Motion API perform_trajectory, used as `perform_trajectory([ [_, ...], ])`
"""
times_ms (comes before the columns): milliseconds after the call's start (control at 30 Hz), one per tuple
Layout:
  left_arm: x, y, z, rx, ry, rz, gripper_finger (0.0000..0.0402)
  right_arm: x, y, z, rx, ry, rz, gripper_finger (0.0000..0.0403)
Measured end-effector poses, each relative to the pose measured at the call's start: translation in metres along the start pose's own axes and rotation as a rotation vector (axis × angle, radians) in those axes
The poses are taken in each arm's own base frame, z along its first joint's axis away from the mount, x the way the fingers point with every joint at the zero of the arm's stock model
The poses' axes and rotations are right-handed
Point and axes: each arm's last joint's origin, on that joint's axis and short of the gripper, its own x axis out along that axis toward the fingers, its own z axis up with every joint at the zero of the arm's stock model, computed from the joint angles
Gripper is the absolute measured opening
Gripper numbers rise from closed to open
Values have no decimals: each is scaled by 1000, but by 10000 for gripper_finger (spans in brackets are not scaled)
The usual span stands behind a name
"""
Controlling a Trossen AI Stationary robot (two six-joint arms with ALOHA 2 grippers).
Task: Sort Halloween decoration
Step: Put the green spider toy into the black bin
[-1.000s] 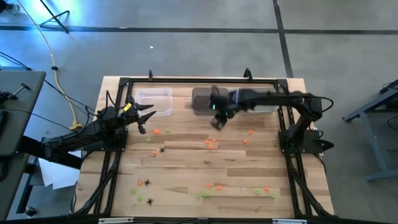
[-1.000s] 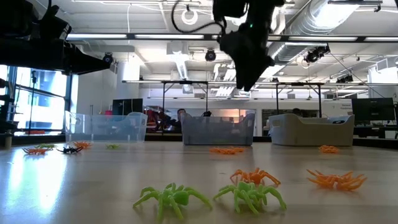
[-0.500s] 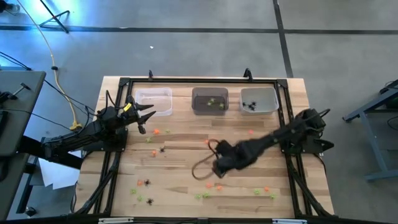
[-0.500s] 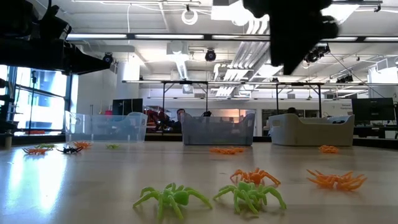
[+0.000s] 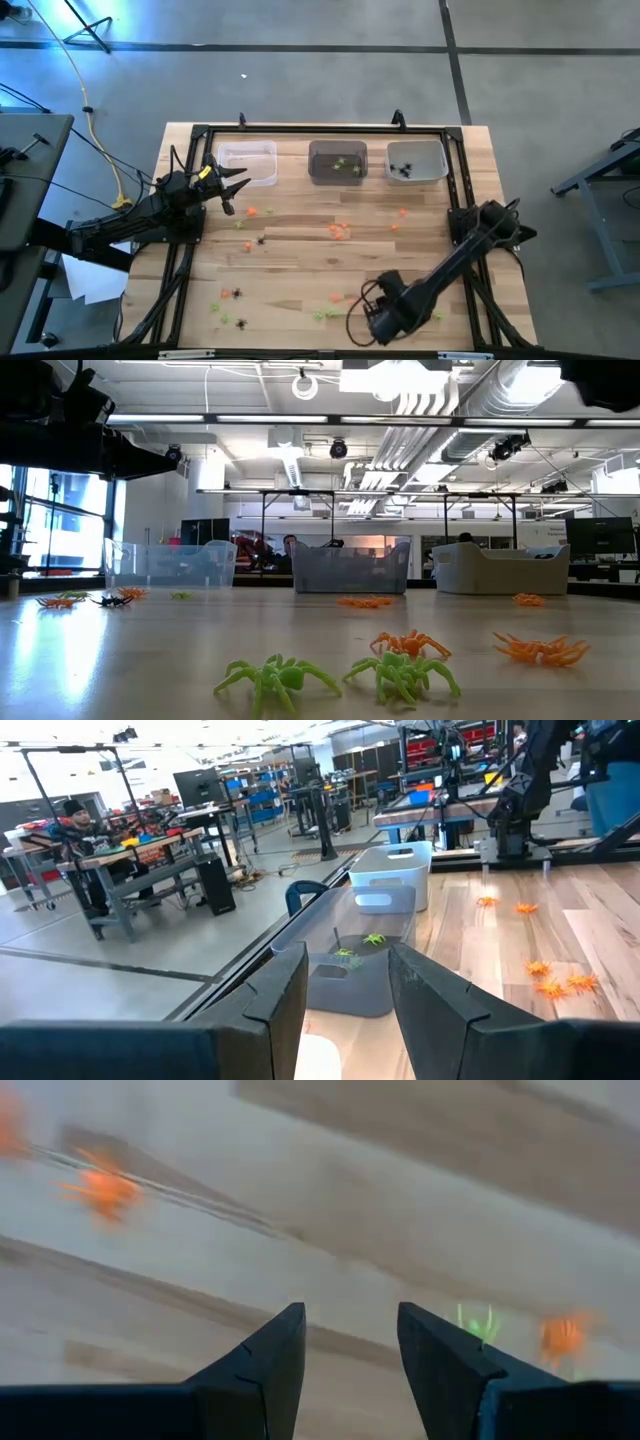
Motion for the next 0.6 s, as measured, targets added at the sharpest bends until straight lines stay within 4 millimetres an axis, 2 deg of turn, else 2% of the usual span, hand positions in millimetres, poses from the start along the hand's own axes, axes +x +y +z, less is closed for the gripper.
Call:
perform_trajectory([
  [300,0,0,0,0,0,0,131,1,-17,-22,110,41,-100,155],
  [600,0,0,0,0,0,0,131,1,-19,-13,101,123,-220,155],
])
